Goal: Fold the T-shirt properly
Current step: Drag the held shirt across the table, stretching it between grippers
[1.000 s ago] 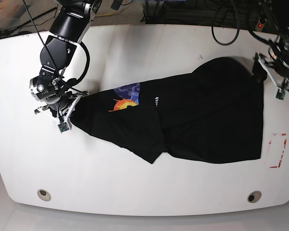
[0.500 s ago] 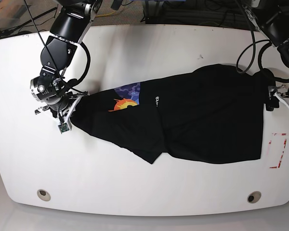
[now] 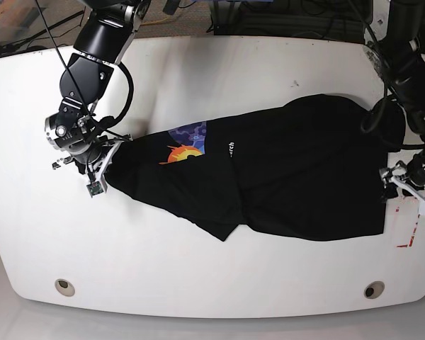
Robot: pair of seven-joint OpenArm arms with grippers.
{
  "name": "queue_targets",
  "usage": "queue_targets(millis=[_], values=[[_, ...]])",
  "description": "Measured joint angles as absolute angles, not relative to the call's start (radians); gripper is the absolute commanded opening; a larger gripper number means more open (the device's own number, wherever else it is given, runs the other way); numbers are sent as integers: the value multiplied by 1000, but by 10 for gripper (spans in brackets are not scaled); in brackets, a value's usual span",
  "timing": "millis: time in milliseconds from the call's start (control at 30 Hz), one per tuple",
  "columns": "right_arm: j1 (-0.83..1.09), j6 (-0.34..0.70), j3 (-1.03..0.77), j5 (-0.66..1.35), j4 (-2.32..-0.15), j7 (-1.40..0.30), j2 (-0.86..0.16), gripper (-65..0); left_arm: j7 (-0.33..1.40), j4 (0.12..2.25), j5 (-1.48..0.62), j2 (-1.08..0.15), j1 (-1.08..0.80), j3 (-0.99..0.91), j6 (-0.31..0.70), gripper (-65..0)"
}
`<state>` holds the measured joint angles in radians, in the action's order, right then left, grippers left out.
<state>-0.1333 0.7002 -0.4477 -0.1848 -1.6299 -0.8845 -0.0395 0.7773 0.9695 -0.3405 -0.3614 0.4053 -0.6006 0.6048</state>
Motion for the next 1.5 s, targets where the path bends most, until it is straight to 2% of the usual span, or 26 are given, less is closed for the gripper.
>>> queue_targets(millis=[33, 267, 500, 800, 900, 967, 1100, 1233, 1300, 1500], values=[[-133, 700, -448, -186, -1630, -885, -41, -650, 760, 940, -339, -361, 413, -593, 579, -58], [-134, 700, -448, -186, -1630, -884, -41, -650, 698, 785, -324, -397, 444, -460, 564, -58], [-133, 700, -448, -186, -1630, -885, -41, -650, 626, 702, -345, -395, 455, -440, 496, -58], [-133, 700, -448, -186, -1630, -885, -42, -650, 582, 598, -358, -400, 517, -331, 488, -61], [-134, 700, -448, -186, -1630, -884, -41, -650, 573, 600, -358, -377, 517, -332, 486, -136], [-134, 700, -448, -186, -1630, -884, -40, -650, 570, 601, -358, -364, 518, -332, 486, -261], [-133, 700, -448, -186, -1630, -885, -39, -650, 572, 600, -368, -338, 516, -331, 479, -461], [-134, 700, -448, -186, -1630, -886, -39, -650, 558, 598, -377, -336, 513, -331, 378, -646], [-134, 700, -448, -186, -1630, -885, -39, -650, 538, 598, -377, -337, 512, -331, 335, -650], [-151, 700, -448, -188, -1630, -889, -35, -650, 533, 598, -376, -339, 512, -331, 329, -650]])
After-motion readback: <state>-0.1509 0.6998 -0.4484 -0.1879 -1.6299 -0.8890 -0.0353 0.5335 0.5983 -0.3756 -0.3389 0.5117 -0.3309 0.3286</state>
